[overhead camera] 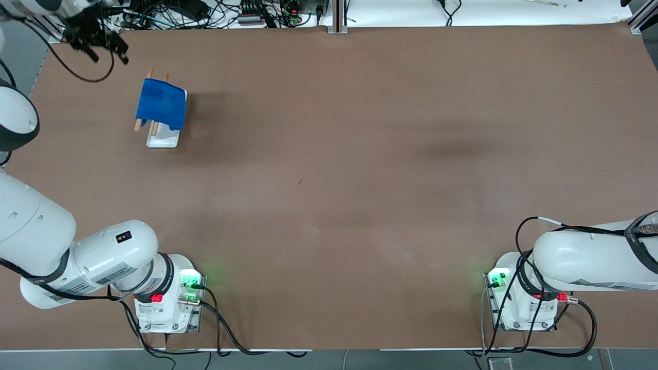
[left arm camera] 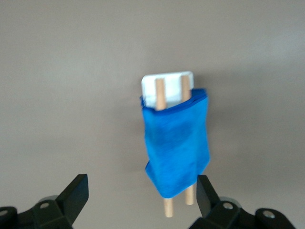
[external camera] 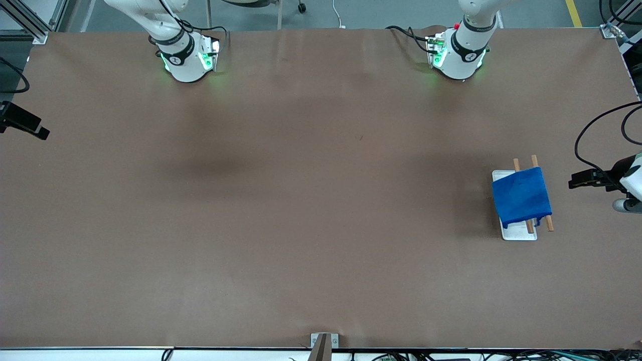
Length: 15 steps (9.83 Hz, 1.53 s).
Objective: Right arm passes towel to left arm to hang
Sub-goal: 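Release the towel and draw the left gripper back from the stand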
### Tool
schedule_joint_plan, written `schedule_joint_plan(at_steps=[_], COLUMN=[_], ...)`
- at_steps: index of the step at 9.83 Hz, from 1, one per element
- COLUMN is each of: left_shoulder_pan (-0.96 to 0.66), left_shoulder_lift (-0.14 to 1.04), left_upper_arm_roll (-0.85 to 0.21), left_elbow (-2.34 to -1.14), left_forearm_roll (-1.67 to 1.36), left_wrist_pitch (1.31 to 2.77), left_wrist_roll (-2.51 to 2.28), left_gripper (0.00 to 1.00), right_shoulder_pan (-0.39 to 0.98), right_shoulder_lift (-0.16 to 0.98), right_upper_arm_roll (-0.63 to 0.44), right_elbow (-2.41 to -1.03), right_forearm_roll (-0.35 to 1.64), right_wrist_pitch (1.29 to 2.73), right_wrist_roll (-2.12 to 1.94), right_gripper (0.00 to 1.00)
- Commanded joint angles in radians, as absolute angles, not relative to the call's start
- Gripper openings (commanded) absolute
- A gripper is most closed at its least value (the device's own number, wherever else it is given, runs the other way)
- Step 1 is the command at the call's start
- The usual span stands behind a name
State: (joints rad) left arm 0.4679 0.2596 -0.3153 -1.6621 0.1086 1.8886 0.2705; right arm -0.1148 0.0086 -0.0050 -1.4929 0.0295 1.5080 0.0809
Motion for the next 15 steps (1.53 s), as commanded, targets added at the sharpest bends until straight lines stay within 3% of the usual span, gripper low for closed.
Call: schedule_joint_plan(at_steps=[1,4,7,9,15], left_shoulder_pan=[0.469,0.468,0.463,0.471,0.465], left_shoulder_lift=[0.235,0.232,0.233,0.204,0.17], left_upper_arm_roll=[-0.389,-0.513,-0.622,-0.627,-0.621], left_elbow=[-1.603,-1.465,-1.433,-1.378,-1.384], left_forearm_roll=[0.132,0.118,0.126,0.129,0.064], left_wrist_pitch=[1.803,1.694,1.68,1.675,1.629], left_wrist_roll=[0.262,0.166,0.061,0.058,0.032], left_gripper=[1.0,1.0,1.0,1.0,1.0], right_shoulder_pan=[-0.129,-0.13,-0.129,-0.127,-0.126], right_shoulder_lift=[-0.006,-0.006,-0.008,-0.008,-0.008], right_upper_arm_roll=[-0.002,-0.002,-0.002,0.0,0.0], right_elbow=[-1.502,-1.502,-1.502,-1.502,-1.503], right_forearm_roll=[0.046,0.046,0.041,0.025,0.025], right_wrist_pitch=[1.502,1.502,1.5,1.5,1.494], right_wrist_roll=[0.072,0.071,0.066,0.066,0.069], right_gripper=[1.0,1.0,1.0,1.0,1.0])
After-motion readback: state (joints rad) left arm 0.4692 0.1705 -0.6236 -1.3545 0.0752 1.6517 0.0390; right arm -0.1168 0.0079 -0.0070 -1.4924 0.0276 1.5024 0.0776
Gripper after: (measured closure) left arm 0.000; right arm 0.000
